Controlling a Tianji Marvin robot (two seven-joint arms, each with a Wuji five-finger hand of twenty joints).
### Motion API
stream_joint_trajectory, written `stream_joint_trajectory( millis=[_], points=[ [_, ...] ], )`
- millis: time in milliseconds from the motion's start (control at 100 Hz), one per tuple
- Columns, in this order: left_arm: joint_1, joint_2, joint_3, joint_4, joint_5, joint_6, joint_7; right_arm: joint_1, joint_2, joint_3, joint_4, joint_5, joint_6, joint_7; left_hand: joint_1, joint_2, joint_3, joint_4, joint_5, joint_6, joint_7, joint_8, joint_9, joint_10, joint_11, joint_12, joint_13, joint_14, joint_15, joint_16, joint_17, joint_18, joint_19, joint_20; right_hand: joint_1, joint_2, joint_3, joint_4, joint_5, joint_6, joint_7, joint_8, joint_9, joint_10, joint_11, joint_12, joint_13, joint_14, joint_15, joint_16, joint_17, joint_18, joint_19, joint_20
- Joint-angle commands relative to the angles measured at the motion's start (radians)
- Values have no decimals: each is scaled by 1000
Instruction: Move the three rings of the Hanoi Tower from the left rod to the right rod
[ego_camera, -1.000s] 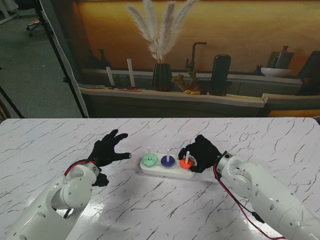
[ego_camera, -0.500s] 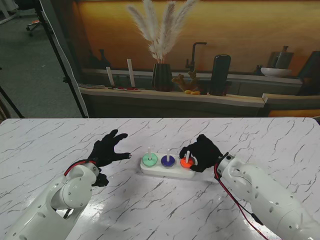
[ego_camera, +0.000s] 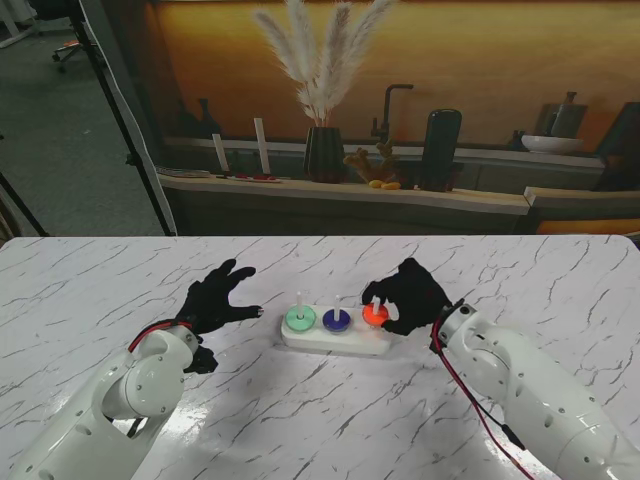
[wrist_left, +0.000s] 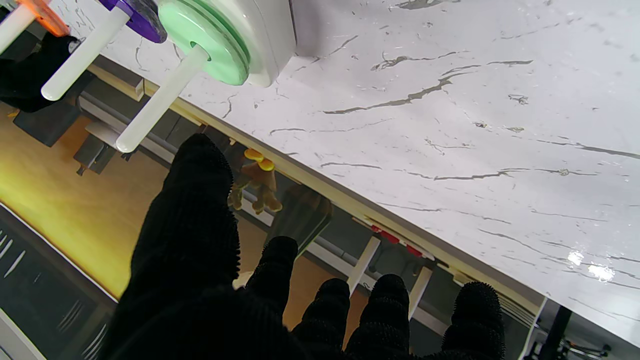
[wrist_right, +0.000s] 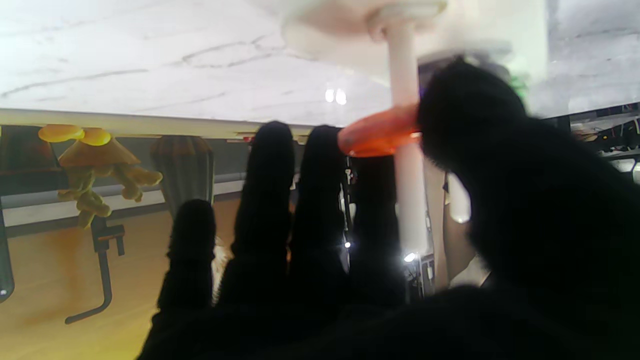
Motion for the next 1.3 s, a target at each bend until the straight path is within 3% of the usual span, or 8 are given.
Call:
stream_joint_trajectory(
  millis=[0, 480, 830, 1290],
  points=[
    [4, -3, 4, 1, -3, -15, -11, -6, -3, 11, -26, -3, -12, 2, -24, 29, -27, -35, 14, -28, -3, 3, 13, -19, -9, 7, -24, -23, -26, -12, -16, 6, -52, 10, 80, 12, 61, -10, 65, -43, 87, 45, 44, -45, 28, 24, 22, -36, 24, 21, -4, 288, 26, 13],
    [-1, -3, 9, 5, -5, -18, -12, -22, -1, 82, -98, -14, -50, 29, -25, 28, -27, -35, 14, -27, -3, 2, 14, -18, -8, 6, -24, -22, -27, -12, -16, 5, -54, 11, 89, 7, 59, -25, 80, -52, 85, 45, 67, -49, 11, 38, 38, -40, 19, 22, 5, 289, 28, 11],
    [3, -3, 3, 1, -2, -17, -11, -27, -9, 114, -136, 33, -61, 70, -25, 28, -27, -35, 14, -27, -3, 2, 13, -19, -9, 6, -23, -22, -26, -12, -16, 6, -55, 12, 93, 14, 56, -28, 87, -54, 85, 45, 78, -48, 1, 46, 44, -39, 17, 24, 9, 289, 28, 11],
    [13, -4, -6, 0, -3, -13, -7, 40, -24, 60, -109, 104, -59, 100, -21, 24, -26, -34, 13, -27, -3, 2, 14, -17, -9, 6, -23, -22, -26, -12, -16, 6, -55, 13, 102, 14, 53, -30, 93, -56, 86, 27, 86, -45, -7, 54, 49, -39, 18, 28, 16, 287, 29, 12]
  ],
)
